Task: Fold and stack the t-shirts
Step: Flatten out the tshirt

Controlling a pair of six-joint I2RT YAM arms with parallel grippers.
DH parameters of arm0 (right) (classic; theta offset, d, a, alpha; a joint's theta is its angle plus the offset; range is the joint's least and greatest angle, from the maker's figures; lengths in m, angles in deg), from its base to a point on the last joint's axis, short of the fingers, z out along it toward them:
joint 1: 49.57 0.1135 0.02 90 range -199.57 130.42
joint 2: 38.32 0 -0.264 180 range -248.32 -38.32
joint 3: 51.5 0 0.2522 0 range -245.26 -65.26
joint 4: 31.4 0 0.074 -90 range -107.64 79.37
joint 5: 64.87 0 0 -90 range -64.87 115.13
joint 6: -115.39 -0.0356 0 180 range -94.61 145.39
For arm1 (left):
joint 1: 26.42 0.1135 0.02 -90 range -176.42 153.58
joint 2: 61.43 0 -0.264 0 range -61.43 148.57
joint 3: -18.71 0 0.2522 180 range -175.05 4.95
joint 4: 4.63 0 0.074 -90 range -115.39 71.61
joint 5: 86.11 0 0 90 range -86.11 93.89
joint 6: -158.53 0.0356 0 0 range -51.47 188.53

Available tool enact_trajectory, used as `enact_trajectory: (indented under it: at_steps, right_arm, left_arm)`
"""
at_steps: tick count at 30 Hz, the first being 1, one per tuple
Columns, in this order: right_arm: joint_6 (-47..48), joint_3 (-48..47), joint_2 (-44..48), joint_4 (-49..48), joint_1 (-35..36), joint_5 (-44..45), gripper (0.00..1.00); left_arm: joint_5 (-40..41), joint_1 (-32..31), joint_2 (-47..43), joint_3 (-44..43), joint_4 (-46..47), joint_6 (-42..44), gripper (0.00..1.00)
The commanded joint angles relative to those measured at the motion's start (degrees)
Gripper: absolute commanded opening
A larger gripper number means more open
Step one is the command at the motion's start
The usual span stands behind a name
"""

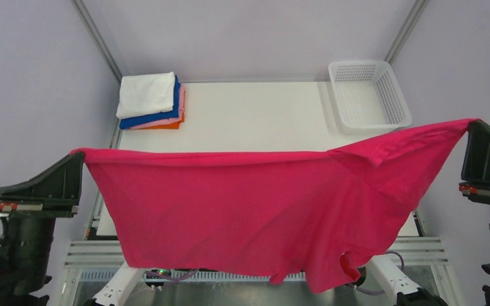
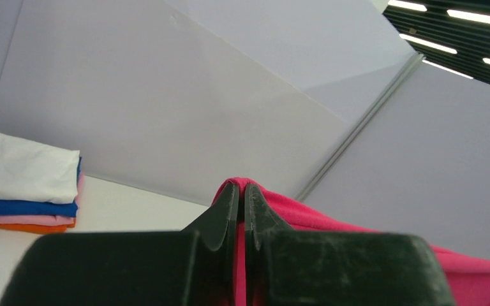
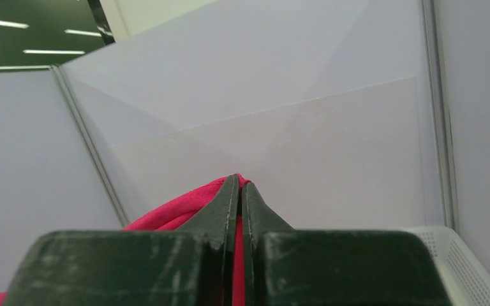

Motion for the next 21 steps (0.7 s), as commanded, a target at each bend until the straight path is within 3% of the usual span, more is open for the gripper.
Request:
enact_trajectory:
  at_steps: [1, 7, 10, 13, 16, 19, 20, 21]
  right_arm:
    - [4.5, 7.3, -4.6, -4.6, 0.0, 4.8, 0.05]
    - [9.6, 24.0, -11.2, -16.5, 0.0, 9.5, 0.05]
    - [10.5, 32.6, -17.4, -23.4, -0.1, 8.9, 0.05]
    - [8.7, 37.8, -27.9, -29.1, 0.0, 7.9, 0.05]
    - [5.4, 38.7, -42.1, -34.0, 0.1, 4.9, 0.05]
    - [3.7, 33.0, -55.2, -33.3, 0.1, 1.4, 0.05]
    - [3.0, 27.9, -61.9, -32.2, 0.1, 1.1, 0.08]
    - [2.9, 25.1, -65.2, -29.1, 0.1, 1.0, 0.20]
  left_arm:
    - [7.0, 0.0, 6.6, 6.4, 4.4, 2.6, 0.00]
    - [22.5, -0.1, 18.1, 20.9, 12.9, 4.2, 0.00]
    - [28.3, 0.4, 29.2, 26.7, 18.6, 4.7, 0.00]
    - [29.4, 2.2, 45.6, 27.7, 25.7, 5.4, 0.00]
    - [28.2, 3.6, 63.6, 19.1, 23.0, 4.9, 0.02]
    - [28.0, 4.3, 82.2, -1.1, 8.4, 2.6, 0.01]
    - [27.6, 4.3, 87.9, -9.1, 2.9, 2.3, 0.08]
    - [27.2, 4.4, 92.7, -15.8, -2.0, 2.0, 0.33]
